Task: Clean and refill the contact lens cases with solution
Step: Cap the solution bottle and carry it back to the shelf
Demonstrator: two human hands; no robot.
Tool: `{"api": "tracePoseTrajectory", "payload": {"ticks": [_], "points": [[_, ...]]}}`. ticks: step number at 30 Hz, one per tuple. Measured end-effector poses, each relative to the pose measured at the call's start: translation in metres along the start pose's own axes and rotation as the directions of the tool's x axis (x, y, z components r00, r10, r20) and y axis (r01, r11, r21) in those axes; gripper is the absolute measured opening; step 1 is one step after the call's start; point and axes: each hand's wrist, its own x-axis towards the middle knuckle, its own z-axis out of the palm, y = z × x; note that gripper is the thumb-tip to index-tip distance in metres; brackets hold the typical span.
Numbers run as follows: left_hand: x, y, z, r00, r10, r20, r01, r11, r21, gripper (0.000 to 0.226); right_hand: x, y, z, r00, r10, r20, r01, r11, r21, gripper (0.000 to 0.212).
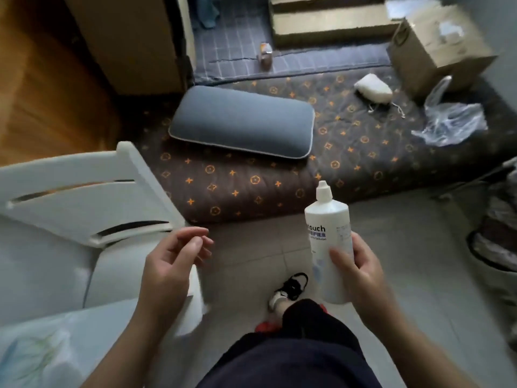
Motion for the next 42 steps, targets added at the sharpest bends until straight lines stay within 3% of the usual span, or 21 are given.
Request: {"api": "tracePoseTrajectory", "payload": {"ticks": [6,12,20,29,35,42], "points": [[0.08,0.022,0.094,0.972,0.045,0.23,-0.055,0.998,0.035,0.019,0.024,-0.007,-0.071,0.987,0.019,-0.161,-0.012,0.999,0.044,0.042],[0.131,0.062,0.191,0.889,0.119,0.441,-0.132,0.991,-0.003,0.018,0.031,-0.028,-0.13,0.93,0.021,-0.367,0.03,0.991,0.133,0.038],[0.171,0.089,0.303,0.736,0.113,0.668,-0.137,0.99,-0.018,0.023,0.028,-0.033,-0.178,0.772,0.056,-0.633,0.07,0.983,0.172,0.038],[0.226,0.112,0.41,0.551,0.062,0.832,-0.133,0.991,0.014,0.017,0.071,-0.043,-0.218,0.613,0.106,-0.783,0.098,0.973,0.209,0.054],[0.251,0.132,0.478,0.421,0.058,0.905,-0.158,0.987,0.01,0.017,0.091,-0.052,-0.238,0.479,0.129,-0.868,0.137,0.966,0.219,0.035],[0.249,0.139,0.564,0.278,0.033,0.96,-0.202,0.979,0.025,0.022,0.092,-0.048,-0.278,0.328,0.189,-0.926,0.161,0.954,0.252,0.035]]}}
